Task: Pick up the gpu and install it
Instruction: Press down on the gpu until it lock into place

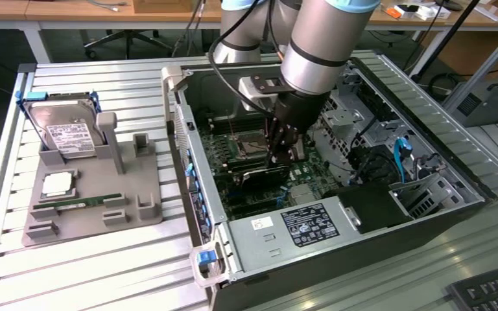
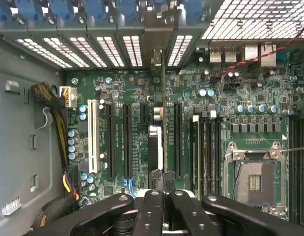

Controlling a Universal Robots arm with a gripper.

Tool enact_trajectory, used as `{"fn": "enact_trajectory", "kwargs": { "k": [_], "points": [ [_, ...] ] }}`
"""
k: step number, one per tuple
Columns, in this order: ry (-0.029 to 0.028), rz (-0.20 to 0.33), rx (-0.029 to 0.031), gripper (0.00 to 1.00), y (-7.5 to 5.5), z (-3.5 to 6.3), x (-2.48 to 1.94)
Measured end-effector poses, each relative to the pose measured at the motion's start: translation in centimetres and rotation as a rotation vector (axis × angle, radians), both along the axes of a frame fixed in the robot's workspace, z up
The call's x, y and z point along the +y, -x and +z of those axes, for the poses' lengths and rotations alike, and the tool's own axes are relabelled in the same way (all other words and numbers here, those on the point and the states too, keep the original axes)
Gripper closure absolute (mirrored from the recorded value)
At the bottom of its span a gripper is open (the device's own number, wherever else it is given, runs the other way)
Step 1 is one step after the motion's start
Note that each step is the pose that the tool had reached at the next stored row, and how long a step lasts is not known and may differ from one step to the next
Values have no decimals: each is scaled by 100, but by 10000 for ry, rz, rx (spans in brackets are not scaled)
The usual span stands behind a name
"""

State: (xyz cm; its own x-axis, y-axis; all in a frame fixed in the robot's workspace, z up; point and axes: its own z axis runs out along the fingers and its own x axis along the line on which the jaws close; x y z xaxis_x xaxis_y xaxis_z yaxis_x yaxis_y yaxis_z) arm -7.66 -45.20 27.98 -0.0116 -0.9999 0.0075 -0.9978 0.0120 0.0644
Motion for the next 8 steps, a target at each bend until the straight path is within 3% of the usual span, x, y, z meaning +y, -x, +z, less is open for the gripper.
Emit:
{"fn": "enact_trajectory", "kwargs": {
  "k": [8],
  "points": [
    [0,0,93,89,-190,-3,-1]
  ]
}}
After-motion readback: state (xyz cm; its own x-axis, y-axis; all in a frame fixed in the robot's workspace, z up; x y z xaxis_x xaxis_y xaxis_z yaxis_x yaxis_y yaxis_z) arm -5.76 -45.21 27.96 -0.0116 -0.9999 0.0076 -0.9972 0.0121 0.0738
